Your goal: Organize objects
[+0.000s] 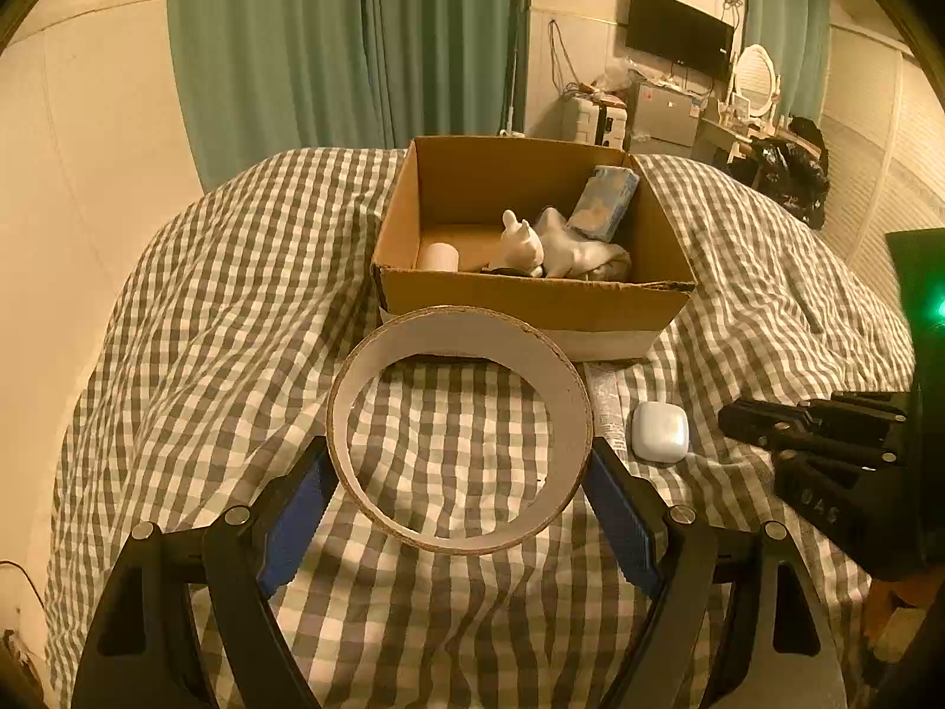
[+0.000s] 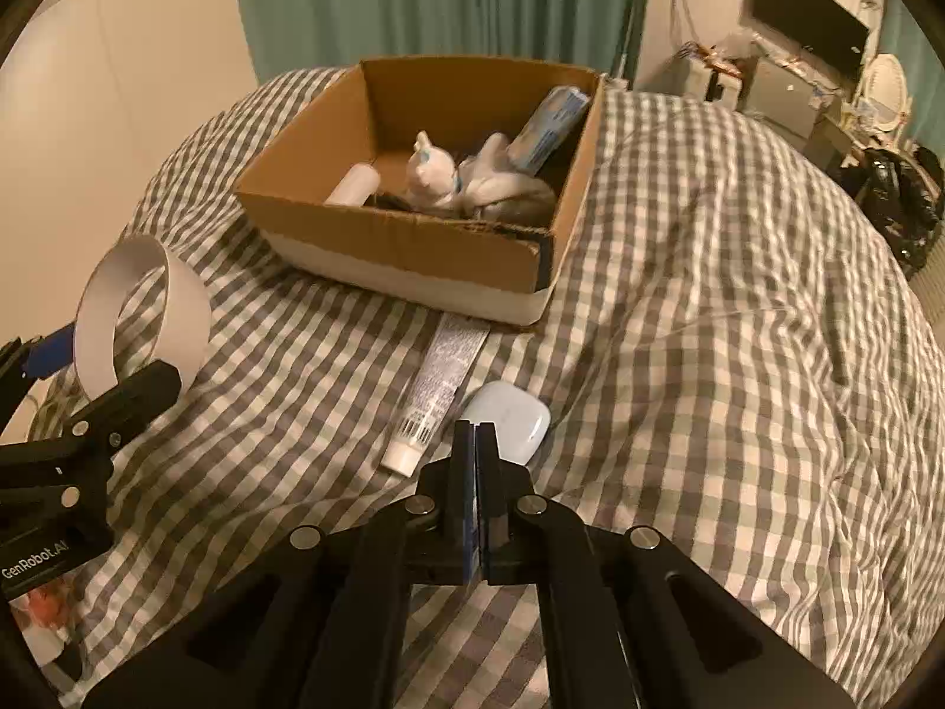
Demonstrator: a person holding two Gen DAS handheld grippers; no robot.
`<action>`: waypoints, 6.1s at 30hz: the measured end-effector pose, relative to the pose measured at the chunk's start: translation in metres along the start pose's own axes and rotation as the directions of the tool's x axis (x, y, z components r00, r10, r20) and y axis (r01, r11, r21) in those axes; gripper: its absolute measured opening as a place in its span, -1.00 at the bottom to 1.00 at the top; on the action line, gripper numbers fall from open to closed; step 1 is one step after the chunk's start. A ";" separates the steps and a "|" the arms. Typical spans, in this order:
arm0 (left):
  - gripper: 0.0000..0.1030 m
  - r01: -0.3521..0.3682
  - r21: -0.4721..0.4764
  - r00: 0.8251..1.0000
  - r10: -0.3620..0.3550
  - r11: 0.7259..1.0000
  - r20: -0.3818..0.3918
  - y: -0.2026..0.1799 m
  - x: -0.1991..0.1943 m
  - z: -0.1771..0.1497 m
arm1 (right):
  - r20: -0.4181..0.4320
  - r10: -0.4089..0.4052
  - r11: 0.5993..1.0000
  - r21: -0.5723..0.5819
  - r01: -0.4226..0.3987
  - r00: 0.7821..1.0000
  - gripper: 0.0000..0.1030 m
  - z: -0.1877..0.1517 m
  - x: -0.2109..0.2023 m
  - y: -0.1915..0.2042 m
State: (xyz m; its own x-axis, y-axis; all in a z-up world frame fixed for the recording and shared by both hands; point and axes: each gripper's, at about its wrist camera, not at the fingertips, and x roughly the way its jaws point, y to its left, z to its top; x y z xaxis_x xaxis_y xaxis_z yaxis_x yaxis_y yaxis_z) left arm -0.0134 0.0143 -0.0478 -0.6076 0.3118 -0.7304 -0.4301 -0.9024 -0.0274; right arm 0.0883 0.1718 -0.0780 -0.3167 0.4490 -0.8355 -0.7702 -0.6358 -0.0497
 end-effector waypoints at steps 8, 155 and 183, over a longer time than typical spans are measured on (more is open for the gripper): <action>0.64 -0.008 0.020 0.998 0.009 1.000 -0.056 0.000 0.035 0.001 | -0.124 -0.022 1.000 -0.015 0.020 0.992 -0.20 0.006 0.054 -0.005; 1.00 -0.102 0.017 0.988 0.104 0.995 -0.114 0.053 0.083 0.008 | -0.149 0.100 0.995 -0.018 -0.103 0.984 -0.37 0.027 0.121 0.034; 1.00 -0.004 0.000 1.000 0.004 1.000 0.016 0.039 -0.007 -0.002 | 0.086 0.139 0.989 -0.069 -0.133 0.987 -0.51 -0.008 -0.019 0.037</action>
State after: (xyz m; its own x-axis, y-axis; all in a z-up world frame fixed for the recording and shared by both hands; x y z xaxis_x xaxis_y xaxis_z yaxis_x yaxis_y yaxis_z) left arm -0.0246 -0.0240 -0.0452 -0.6200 0.3131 -0.7195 -0.4280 -0.9034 -0.0244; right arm 0.0704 0.1347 -0.0683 -0.4666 0.4085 -0.7844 -0.6811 -0.7318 0.0240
